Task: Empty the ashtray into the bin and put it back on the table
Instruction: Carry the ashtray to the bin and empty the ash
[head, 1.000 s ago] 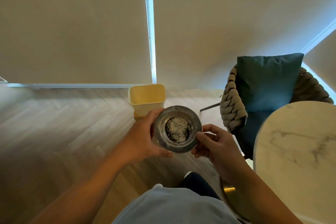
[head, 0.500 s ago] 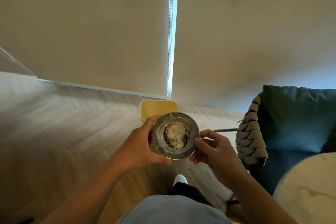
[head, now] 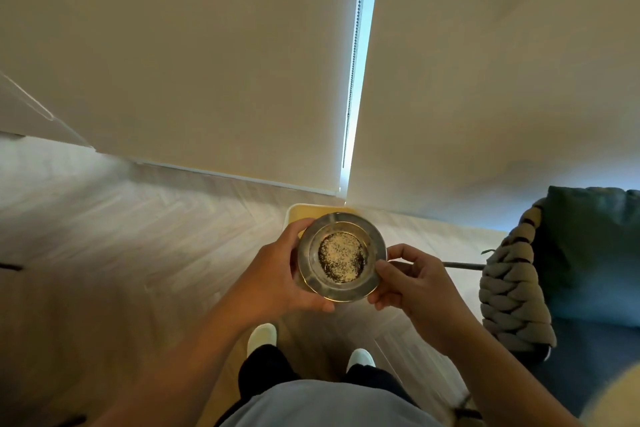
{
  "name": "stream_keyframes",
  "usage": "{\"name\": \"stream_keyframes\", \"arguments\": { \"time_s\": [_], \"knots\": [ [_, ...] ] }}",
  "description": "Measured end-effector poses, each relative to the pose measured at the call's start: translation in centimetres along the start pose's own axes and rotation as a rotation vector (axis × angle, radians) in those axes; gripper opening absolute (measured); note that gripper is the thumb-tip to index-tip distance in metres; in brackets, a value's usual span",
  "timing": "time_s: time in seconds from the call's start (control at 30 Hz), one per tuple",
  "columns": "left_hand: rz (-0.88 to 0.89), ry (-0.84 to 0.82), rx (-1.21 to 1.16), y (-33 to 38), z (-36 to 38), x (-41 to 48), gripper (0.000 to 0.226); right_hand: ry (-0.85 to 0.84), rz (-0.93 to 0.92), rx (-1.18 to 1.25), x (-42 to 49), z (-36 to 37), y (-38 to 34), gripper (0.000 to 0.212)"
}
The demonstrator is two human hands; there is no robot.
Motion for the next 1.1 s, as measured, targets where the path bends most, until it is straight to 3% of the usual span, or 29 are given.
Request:
{"name": "stream_keyframes", "arguments": {
  "time_s": [0.43, 0.73, 0.9, 1.1],
  "knots": [
    [0.118, -0.317, 0.059, -8.4, -9.2, 6.3, 0.115, 0.318, 0.031, 0.078, 8.5, 6.2, 3.8, 0.010],
    [0.154, -0.405, 0.060, -14.9, -8.0, 14.7, 0.119, 0.416, 0.034, 0.117, 15.1, 2.4, 7.9, 0.008],
    [0.089, -0.350, 0.233, -21.3, -6.4, 20.1, 0.122, 0.415, 0.050, 0.099, 19.2, -2.6, 12.8, 0.008],
    [-0.043, -0.313, 0.652, -29.4, -4.5, 25.2, 0.133, 0.372, 0.110, 0.135, 24.7, -6.5, 18.9, 0.011]
  ]
}}
Point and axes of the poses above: each hand's wrist, its own x-axis towards the middle knuckle, its own z-axis out of the palm, y = z × x, the point moved 5 cm from there along x, towards the middle knuckle, and after that the axes turned 15 degrees about -y, right-handed, at the moved point
